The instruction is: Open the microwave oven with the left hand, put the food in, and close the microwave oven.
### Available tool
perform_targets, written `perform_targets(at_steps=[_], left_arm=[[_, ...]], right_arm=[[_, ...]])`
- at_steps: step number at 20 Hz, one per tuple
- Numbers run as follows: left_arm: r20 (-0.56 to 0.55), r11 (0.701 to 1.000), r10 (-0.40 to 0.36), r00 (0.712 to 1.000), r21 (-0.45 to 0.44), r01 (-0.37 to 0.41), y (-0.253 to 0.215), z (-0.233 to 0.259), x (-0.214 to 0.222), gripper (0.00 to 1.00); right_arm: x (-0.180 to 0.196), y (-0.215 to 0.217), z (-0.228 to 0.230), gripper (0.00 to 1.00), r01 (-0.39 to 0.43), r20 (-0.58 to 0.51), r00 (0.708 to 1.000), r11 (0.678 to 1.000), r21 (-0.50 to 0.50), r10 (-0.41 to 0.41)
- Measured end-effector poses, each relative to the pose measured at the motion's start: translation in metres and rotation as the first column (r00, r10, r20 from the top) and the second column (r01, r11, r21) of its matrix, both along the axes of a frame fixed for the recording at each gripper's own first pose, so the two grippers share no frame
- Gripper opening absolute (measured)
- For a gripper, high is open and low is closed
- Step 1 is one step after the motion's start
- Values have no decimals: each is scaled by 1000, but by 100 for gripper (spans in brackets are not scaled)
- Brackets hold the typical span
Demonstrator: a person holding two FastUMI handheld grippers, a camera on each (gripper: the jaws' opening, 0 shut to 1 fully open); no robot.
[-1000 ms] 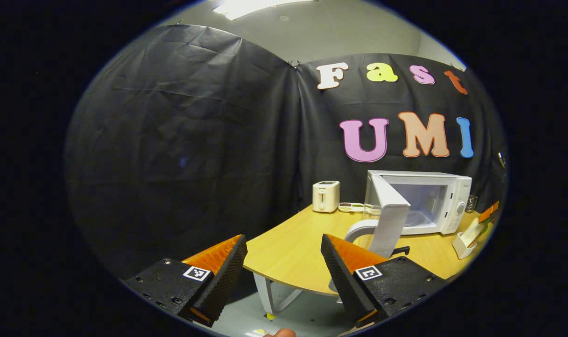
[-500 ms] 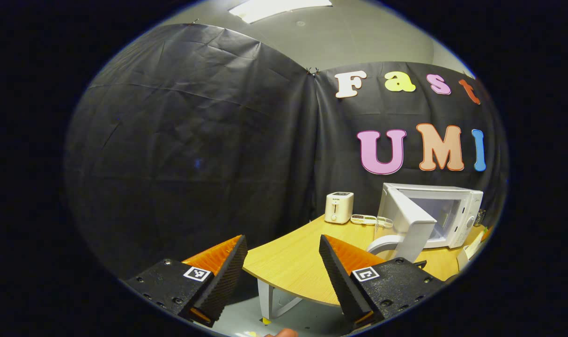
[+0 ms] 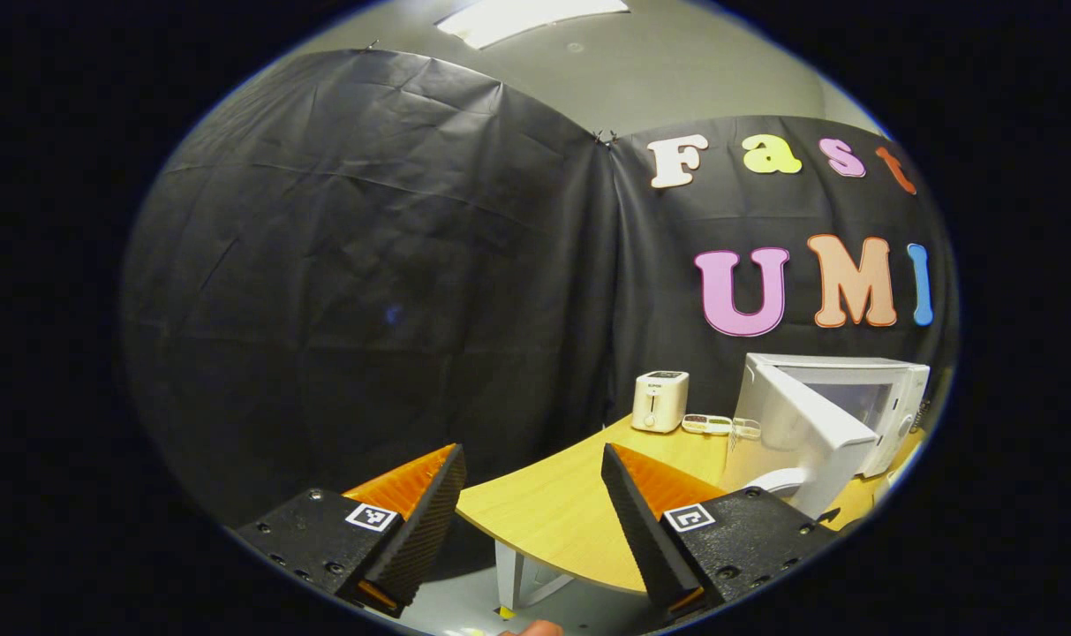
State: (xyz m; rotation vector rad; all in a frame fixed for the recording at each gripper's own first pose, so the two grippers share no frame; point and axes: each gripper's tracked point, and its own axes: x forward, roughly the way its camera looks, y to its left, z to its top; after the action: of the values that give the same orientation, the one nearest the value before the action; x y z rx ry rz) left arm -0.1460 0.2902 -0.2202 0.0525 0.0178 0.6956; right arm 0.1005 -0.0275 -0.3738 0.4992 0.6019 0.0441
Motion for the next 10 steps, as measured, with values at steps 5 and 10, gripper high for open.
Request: perform_targets(at_steps=[5,10], left_arm=[[-6,999,38,999,-20,-39,11,-9,4,94],[-12,998,43,999,-39,-44,16,-16,7,94]], right_arm=[[7,-4,40,28,60,188,981,997,-57,-48],[12,18,66,35,84,313,946,996,-1,-80]])
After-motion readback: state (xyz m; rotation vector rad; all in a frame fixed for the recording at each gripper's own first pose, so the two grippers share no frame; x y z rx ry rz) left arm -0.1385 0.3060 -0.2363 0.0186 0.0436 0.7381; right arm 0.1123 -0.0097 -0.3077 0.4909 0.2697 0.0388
